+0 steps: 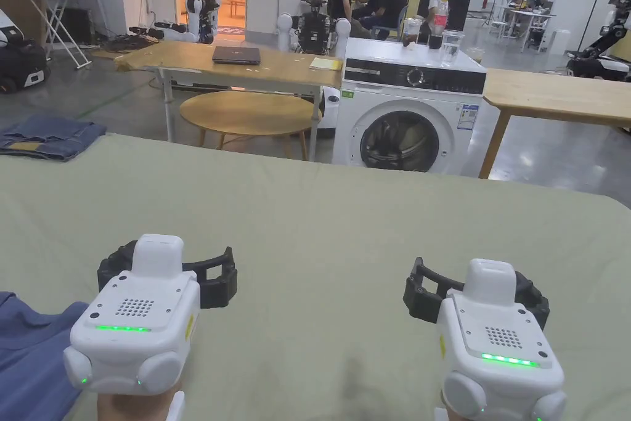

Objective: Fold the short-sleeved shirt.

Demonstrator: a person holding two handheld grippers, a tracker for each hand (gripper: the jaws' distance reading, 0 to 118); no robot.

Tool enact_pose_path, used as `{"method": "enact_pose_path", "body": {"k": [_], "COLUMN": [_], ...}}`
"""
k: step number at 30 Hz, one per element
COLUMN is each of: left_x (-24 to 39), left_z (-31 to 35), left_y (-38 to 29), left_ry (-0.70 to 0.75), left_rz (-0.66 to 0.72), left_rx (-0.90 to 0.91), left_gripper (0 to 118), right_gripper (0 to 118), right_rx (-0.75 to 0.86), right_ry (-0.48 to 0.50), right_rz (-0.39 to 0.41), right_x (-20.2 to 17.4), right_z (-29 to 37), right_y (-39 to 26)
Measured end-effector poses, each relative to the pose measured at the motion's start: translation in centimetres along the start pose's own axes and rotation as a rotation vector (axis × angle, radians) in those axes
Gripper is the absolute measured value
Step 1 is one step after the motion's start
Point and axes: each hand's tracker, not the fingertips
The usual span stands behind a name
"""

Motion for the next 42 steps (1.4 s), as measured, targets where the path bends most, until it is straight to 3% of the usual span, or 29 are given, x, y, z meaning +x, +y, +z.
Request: {"method": "enact_pose_path", "body": {"k": [3, 5, 9, 10, 11, 13, 14, 19, 20, 21, 22, 25, 27, 29, 30, 32, 34, 38, 41, 42], "left_x": [0.0, -0.5, -2.9, -3.7, -4.1, -3.8, -3.2, 2.8, 3.9, 4.6, 5.0, 5.6, 5.3, 5.2, 5.1, 4.3, 3.2, 0.8, -0.3, -0.6], "left_z": [0.2, 0.4, 0.6, 0.6, 0.7, 0.8, 0.8, 0.4, 0.2, 0.1, 0.1, 0.3, 0.4, 0.3, 0.2, -0.1, -0.1, 0.3, 0.7, 0.7], "left_y": [-0.2, -0.1, 0.6, 0.6, 0.6, 1.3, 1.9, 2.7, 2.1, 1.4, 0.7, -1.2, -1.2, -0.7, -0.4, 0.8, 1.6, 2.2, 2.0, 2.0], "left_ry": [0.012, 0.000, -0.051, -0.067, -0.066, -0.019, -0.007, 0.049, 0.080, 0.106, 0.115, 0.114, 0.097, 0.080, 0.072, 0.056, 0.031, -0.032, -0.043, -0.035], "left_rz": [-0.026, -0.020, 0.328, 0.438, 0.503, 0.441, 0.342, -0.581, -0.782, -0.947, -1.081, -1.351, -1.353, -1.219, -1.124, -0.895, -0.638, -0.158, 0.043, 0.088], "left_rx": [-0.012, -0.011, 0.008, 0.025, 0.044, 0.050, 0.052, 0.015, 0.012, 0.047, 0.079, 0.144, 0.137, 0.089, 0.061, 0.004, -0.040, -0.058, -0.016, -0.009], "left_gripper": [118, 118, 118, 118, 118, 118, 118, 118, 118, 117, 118, 117, 117, 117, 117, 117, 117, 116, 116, 116], "right_gripper": [118, 118, 118, 118, 118, 118, 118, 118, 118, 118, 118, 118, 118, 118, 118, 118, 118, 118, 118, 118], "right_rx": [-0.017, -0.030, -0.078, -0.093, -0.102, -0.082, -0.049, 0.099, 0.128, 0.136, 0.146, 0.183, 0.219, 0.248, 0.235, 0.163, 0.079, -0.057, -0.098, -0.104], "right_ry": [-0.017, -0.009, -0.026, -0.056, -0.078, -0.076, -0.055, -0.014, -0.039, -0.077, -0.080, -0.044, -0.073, -0.075, -0.072, -0.036, -0.018, 0.012, 0.009, 0.005], "right_rz": [0.037, 0.002, -0.470, -0.551, -0.581, -0.461, -0.326, 0.615, 0.803, 0.939, 1.041, 1.183, 1.273, 1.320, 1.292, 1.118, 0.881, 0.328, -0.001, -0.048], "right_x": [-0.1, 0.3, 3.3, 3.9, 4.2, 3.9, 3.1, -2.4, -3.3, -3.8, -4.1, -4.1, -4.0, -4.1, -4.1, -4.2, -3.9, -1.4, 0.5, 0.7], "right_z": [0.1, 0.2, 0.0, -0.1, -0.2, -0.5, -0.5, -0.3, -0.4, -0.7, -0.9, -0.8, -0.6, -0.3, 0.0, 0.3, 0.6, -0.3, -0.4, -0.4], "right_y": [0.0, 0.2, 1.1, 1.3, 1.4, 1.9, 2.3, 2.3, 1.7, 1.3, 0.7, -0.2, -1.0, -1.8, -1.6, -1.0, 0.4, 2.3, 2.5, 2.3]}}
